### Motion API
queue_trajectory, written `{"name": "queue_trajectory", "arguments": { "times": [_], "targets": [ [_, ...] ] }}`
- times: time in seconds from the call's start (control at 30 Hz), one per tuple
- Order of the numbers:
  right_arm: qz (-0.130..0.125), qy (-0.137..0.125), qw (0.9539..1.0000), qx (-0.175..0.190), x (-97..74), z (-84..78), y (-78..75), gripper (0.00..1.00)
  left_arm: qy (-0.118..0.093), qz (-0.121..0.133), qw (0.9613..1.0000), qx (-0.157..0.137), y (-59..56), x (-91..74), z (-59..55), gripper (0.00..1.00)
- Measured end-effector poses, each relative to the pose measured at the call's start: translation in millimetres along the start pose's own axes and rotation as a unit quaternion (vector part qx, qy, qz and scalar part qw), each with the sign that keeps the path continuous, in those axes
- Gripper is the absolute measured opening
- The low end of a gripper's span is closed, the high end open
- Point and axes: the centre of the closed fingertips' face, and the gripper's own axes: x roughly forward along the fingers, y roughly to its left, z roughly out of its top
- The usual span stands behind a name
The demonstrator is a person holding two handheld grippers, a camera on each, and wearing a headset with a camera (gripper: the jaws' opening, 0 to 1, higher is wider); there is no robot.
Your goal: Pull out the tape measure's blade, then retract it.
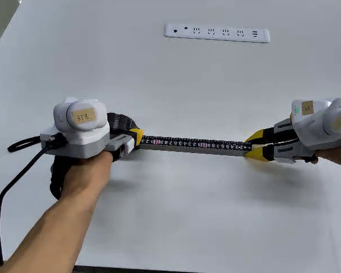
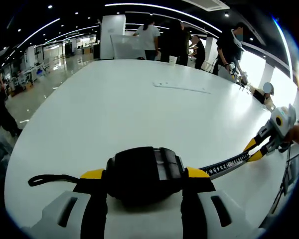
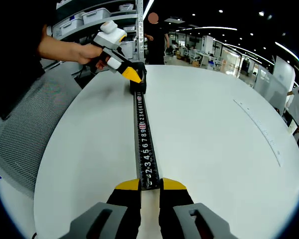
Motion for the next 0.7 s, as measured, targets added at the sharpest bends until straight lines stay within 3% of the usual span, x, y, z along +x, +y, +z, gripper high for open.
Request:
{"name": "queue_trajectory", "arguments": {
  "times": [0.7],
  "targets": [
    [0.005,-0.001,1.0000,-0.002,5.1,6.7,1.9,0.10,0.003,-0.005,1.0000,-0.002,-0.2,-0.5,-0.2,0.54]
  ]
}}
